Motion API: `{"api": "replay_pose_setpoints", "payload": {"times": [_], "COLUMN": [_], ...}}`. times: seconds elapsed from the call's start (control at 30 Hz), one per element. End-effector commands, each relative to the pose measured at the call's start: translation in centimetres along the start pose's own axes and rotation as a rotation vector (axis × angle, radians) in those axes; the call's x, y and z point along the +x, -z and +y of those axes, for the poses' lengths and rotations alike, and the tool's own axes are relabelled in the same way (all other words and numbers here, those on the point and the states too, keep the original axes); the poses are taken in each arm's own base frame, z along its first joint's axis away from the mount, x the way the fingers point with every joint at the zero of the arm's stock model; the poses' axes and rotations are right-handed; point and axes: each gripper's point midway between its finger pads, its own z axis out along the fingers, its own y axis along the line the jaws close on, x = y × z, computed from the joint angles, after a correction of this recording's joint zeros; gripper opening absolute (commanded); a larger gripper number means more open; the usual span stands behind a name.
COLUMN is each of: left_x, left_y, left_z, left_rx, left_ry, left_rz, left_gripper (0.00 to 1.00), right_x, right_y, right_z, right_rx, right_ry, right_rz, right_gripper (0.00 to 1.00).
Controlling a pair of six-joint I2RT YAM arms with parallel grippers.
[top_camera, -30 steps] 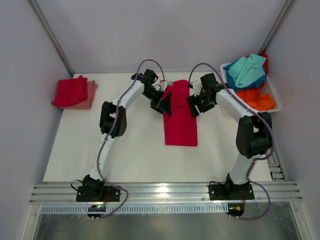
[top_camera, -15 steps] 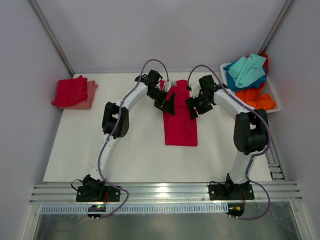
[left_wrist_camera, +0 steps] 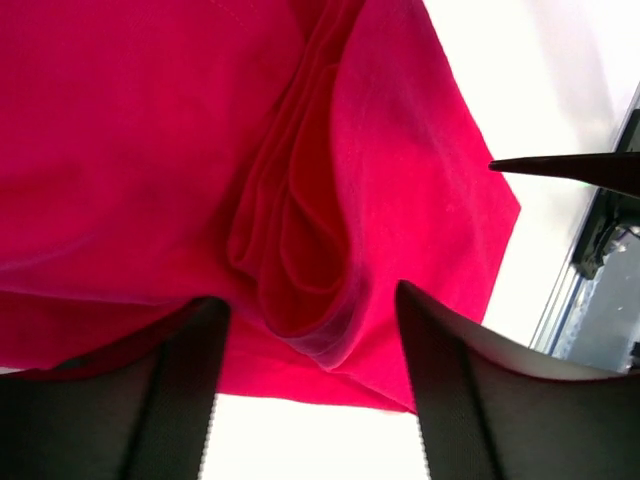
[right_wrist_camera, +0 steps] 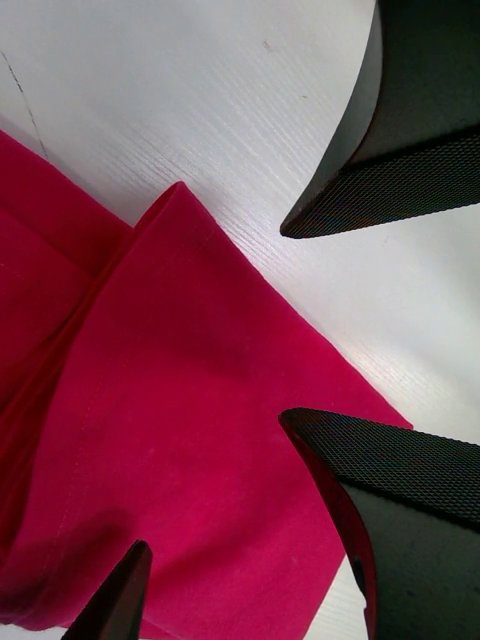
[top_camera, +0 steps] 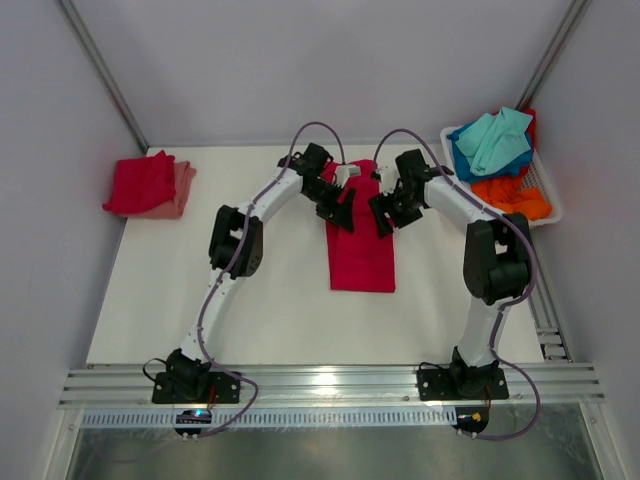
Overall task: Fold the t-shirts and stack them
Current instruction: Fold the folded rectangular tshirt in 1/3 of the way
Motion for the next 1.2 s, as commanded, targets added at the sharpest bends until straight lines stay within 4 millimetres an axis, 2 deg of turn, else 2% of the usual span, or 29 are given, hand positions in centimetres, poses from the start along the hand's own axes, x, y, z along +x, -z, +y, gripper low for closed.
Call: {"api": "replay_pose_setpoints", "payload": {"times": [0.0,0.07,0.1,0.17,0.37,0.47,0.53,0.57,0.6,0.67,0.7,0.83,0.93,0.97,1.0,1.07,1.17], "left_x": [-0.1,0.3,0.5,1.2,2.5,2.5,2.2,2.1,2.0,2.1,1.9,1.8,2.0,2.1,2.1,2.3,2.2], "left_y": [0.1,0.5,0.7,1.2,2.9,3.9,4.7,4.9,5.2,5.6,5.9,6.6,6.7,6.6,6.5,6.3,6.0], "left_z": [-0.3,-0.4,-0.2,-0.4,-1.1,-1.2,-1.3,-1.1,-1.1,-0.7,-0.8,-1.3,-2.2,-2.4,-2.9,-3.1,-3.2], "left_rx": [0.015,0.008,-0.008,-0.022,-0.045,-0.056,-0.065,-0.082,-0.095,-0.126,-0.135,-0.142,-0.104,-0.092,-0.062,-0.043,-0.028], "left_ry": [-0.031,-0.028,-0.037,-0.039,-0.055,-0.041,-0.032,-0.03,-0.036,-0.044,-0.055,-0.077,-0.067,-0.059,-0.05,-0.034,-0.012], "left_rz": [-0.004,0.016,0.024,0.052,0.102,0.101,0.091,0.09,0.089,0.095,0.091,0.092,0.093,0.096,0.092,0.096,0.09], "left_gripper": [0.64,0.4,0.15,0.0,0.0,0.0,0.2,0.36,0.57,0.75,0.8,0.82,0.78,0.76,0.66,0.54,0.54], "right_x": [-1.9,-2.1,-2.1,-2.4,-2.6,-2.6,-2.6,-2.7,-2.6,-2.7,-2.7,-2.6,-2.4,-2.4,-2.5,-2.5,-2.6], "right_y": [0.5,0.4,0.4,0.4,0.1,0.0,-0.1,0.0,-0.1,-0.1,-0.1,-0.1,-0.2,-0.3,-0.3,-0.3,-0.3], "right_z": [0.2,0.2,0.1,0.1,0.2,0.3,0.5,0.5,0.5,0.6,0.6,0.7,0.8,0.9,0.9,0.9,0.9], "right_rx": [-0.009,-0.009,-0.007,-0.008,-0.023,-0.029,-0.037,-0.037,-0.04,-0.044,-0.046,-0.049,-0.059,-0.063,-0.064,-0.064,-0.064], "right_ry": [0.005,0.008,0.009,0.01,0.005,0.003,0.001,0.004,0.001,0.002,0.003,0.002,-0.004,-0.004,-0.005,-0.003,-0.001], "right_rz": [-0.053,-0.056,-0.054,-0.059,-0.061,-0.062,-0.064,-0.067,-0.065,-0.067,-0.066,-0.064,-0.06,-0.059,-0.063,-0.063,-0.064], "right_gripper": [0.73,0.73,0.73,0.73,0.73,0.73,0.73,0.73,0.73,0.73,0.73,0.73,0.73,0.73,0.73,0.73,0.73]}}
